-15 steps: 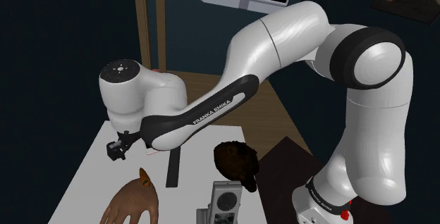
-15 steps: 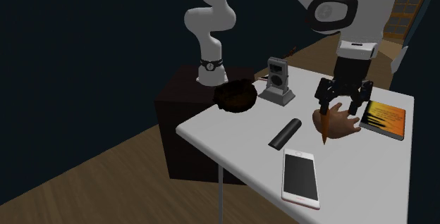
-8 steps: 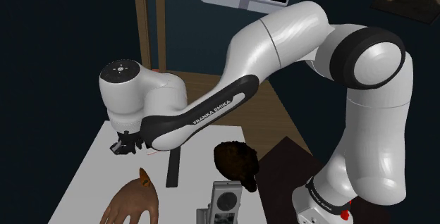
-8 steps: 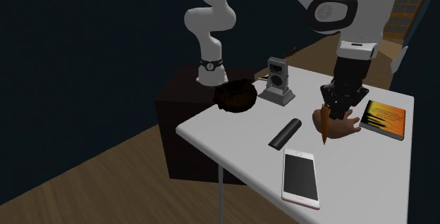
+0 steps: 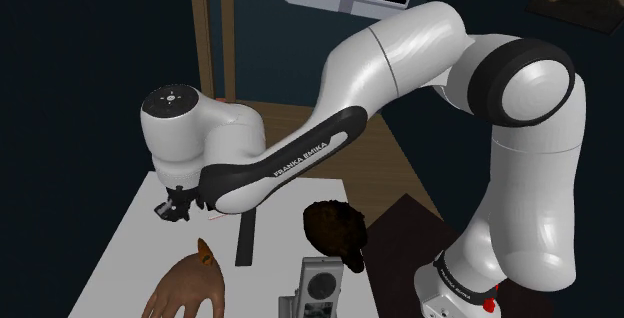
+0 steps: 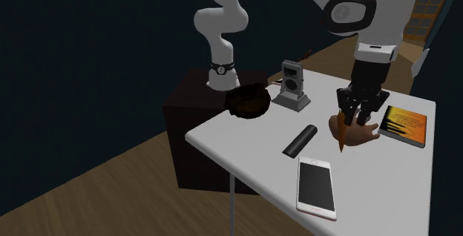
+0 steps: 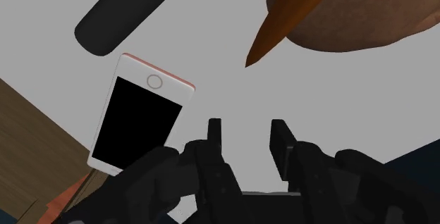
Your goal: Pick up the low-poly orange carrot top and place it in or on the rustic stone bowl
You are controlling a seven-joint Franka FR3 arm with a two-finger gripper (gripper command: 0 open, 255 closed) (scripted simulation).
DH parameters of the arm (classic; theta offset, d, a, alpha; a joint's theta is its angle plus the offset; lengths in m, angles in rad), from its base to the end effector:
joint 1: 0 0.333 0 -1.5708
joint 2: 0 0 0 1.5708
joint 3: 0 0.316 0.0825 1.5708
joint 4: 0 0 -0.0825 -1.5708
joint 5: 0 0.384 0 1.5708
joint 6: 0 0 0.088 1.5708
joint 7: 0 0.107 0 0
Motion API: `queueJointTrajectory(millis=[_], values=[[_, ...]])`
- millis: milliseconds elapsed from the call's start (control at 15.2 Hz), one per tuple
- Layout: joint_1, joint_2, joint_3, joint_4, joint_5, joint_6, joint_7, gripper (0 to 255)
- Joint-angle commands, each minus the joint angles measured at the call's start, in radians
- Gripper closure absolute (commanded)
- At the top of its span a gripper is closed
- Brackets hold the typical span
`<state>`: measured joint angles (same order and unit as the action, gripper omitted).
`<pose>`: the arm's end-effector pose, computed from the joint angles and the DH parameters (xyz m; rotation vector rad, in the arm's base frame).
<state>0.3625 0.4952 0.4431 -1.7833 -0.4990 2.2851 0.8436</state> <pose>0.4834 0.4498 0.3061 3.0399 0.3439 0.2828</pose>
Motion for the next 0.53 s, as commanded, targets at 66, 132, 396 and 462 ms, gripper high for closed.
queueJointTrajectory(millis=[66,132,396,462], values=[[-0.069,-0.031,0.049,-0.07,0.157,0.03,0.029,0],[-0.105,-0.046,0.077,-0.106,0.238,0.048,0.041,0],[-0.254,-0.105,0.207,-0.256,0.591,0.13,0.063,0],[-0.261,-0.107,0.214,-0.262,0.606,0.134,0.063,0]])
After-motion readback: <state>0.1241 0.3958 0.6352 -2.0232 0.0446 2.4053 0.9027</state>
